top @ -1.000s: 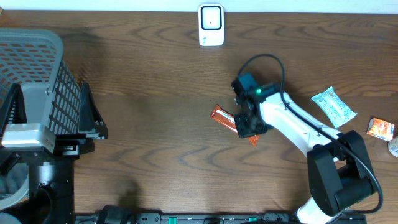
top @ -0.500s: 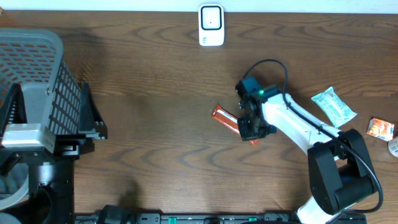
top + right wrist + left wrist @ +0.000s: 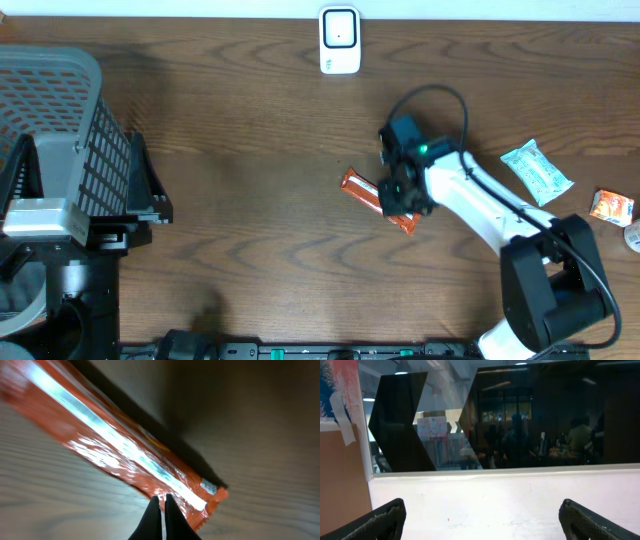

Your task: Scan the item barcode

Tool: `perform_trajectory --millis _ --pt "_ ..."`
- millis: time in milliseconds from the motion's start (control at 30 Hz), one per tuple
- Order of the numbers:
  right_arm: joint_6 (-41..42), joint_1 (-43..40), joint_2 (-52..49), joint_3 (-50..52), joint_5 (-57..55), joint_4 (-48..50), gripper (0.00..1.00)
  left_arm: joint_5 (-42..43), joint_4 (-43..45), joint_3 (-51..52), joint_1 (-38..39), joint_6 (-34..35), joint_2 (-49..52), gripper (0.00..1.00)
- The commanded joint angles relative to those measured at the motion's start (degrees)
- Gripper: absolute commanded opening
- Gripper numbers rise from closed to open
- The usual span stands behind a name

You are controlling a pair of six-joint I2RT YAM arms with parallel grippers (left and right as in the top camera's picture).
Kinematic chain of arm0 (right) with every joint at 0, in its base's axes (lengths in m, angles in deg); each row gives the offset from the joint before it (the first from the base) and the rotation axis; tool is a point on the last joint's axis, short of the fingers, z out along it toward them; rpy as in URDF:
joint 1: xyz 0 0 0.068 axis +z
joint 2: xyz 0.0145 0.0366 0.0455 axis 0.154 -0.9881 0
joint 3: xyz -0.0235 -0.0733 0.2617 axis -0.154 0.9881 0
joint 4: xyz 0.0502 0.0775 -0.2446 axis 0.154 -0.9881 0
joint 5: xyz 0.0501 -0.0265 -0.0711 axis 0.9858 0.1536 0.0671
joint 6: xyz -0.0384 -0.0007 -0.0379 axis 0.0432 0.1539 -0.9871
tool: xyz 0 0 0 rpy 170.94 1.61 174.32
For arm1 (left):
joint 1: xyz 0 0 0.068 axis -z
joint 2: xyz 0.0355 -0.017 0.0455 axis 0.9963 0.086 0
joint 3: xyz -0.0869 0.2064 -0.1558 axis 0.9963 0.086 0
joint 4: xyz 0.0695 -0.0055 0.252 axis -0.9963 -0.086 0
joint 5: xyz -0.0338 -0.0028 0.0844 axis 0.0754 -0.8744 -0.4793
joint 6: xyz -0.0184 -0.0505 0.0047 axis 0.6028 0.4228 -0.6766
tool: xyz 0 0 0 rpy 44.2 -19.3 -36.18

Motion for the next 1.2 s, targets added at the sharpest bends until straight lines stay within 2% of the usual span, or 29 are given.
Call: perform_trajectory --millis 0,200,367,433,500,533,600,633,767,933,1067,1167 --pt "2.1 -0.2 -1.0 7.0 1.7 3.0 0.01 0.2 0.3 0.2 -0.3 0.1 -0.4 0.98" --pt "2.2 -0.2 -0.6 5.8 3.8 0.9 0.01 0.2 0.3 0.2 -0.3 0.1 -0.4 0.98" --pt "1.5 -0.2 0.1 -5.4 6.1 -8.3 0.01 0.2 0.3 0.2 -0.3 0.1 -0.4 0.98" --pt "-0.5 -0.3 0.1 -10.5 7.1 -12.1 0.25 0.2 0.3 0.2 -0.3 0.1 -0.4 0.98" --pt "-6.4 -0.4 0.1 -13.7 7.8 -13.4 0.55 0.2 0.3 0.2 -0.3 0.1 -0.4 0.98" --pt "-9.4 -0.6 0.1 -14.3 7.7 -13.1 0.74 0.2 0.3 0.2 -0.3 0.1 -0.4 0.98" --pt "-15.4 -1.1 0.1 -14.2 7.8 -12.4 0.96 0.2 0.3 0.2 -0.3 0.1 -0.4 0.98" --pt "-18.8 -1.4 -0.3 -14.2 7.8 -12.4 0.99 0.2 0.3 0.2 -0.3 0.1 -0.4 0.98" --pt "-30.3 -2.8 -2.0 -13.6 7.8 -11.4 0.99 0.2 0.3 0.2 -0.3 0.1 -0.4 0.98" --pt "-37.4 -6.5 -5.8 -13.6 16.2 -10.7 0.99 0.2 0.3 0.2 -0.3 0.1 -0.4 0.98" --pt "-39.6 -9.0 -10.1 -13.6 20.8 -11.0 0.99 0.2 0.3 0.2 -0.3 0.1 -0.4 0.98" --pt "-40.0 -9.3 -13.4 -13.6 20.4 -10.6 0.91 0.2 0.3 0.2 -0.3 0.1 -0.4 0.98"
